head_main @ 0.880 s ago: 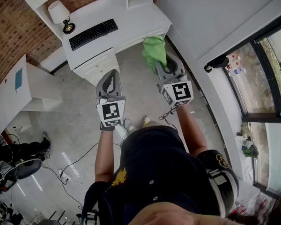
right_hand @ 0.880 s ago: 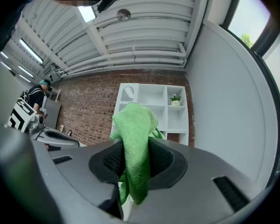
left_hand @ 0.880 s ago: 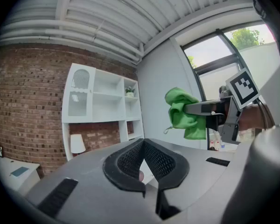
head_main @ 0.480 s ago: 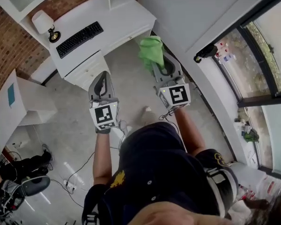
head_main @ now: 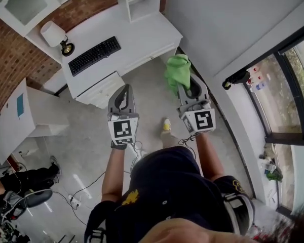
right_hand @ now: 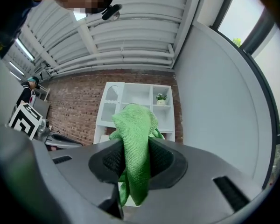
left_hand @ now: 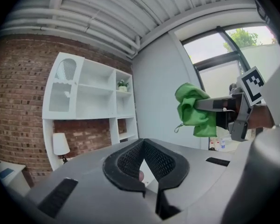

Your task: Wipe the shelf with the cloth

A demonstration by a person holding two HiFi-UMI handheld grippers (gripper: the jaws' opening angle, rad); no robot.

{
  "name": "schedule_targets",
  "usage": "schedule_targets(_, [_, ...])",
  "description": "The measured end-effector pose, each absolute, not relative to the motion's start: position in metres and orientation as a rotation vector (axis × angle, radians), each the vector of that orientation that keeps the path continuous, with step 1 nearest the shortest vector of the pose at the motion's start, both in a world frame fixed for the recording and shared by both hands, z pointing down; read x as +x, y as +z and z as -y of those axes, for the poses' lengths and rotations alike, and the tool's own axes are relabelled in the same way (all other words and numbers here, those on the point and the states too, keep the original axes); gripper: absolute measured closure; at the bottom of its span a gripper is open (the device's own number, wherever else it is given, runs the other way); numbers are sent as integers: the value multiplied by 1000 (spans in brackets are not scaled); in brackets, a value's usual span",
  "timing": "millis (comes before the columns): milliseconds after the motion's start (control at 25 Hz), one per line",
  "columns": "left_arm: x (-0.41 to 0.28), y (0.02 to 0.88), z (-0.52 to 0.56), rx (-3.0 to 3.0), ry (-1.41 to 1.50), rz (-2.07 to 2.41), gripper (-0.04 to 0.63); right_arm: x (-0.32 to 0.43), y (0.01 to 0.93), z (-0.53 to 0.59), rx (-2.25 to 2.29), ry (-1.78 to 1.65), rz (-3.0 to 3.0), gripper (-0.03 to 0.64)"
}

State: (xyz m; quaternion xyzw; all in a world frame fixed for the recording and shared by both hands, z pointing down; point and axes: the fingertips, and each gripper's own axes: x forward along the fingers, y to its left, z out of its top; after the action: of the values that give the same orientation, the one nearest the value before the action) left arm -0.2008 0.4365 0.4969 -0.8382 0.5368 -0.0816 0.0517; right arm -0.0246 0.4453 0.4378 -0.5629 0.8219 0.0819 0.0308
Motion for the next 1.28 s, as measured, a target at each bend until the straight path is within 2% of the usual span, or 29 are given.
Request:
schedule_targets(280, [-150, 481, -327, -2443, -411, -1671, 577, 51, 434, -320, -1633, 178, -2574, 514])
schedule_targets(440, [-121, 465, -280, -2444, -355, -1742, 577, 94, 443, -280, -1631, 121, -2578, 514])
schedule_targets(680, [-104, 478, -225, -2415, -417, -1781, 577, 126, 488, -242, -1634, -15, -2645, 514])
schedule_targets(800, [-102, 479, -195, -2415, -383, -1792, 577, 129, 495, -211, -1652, -51, -2643, 512])
schedule_targets(1280, [-101, 465, -30, -2421, -269, -1753, 577, 100, 446, -64, -1631, 172, -2722, 511])
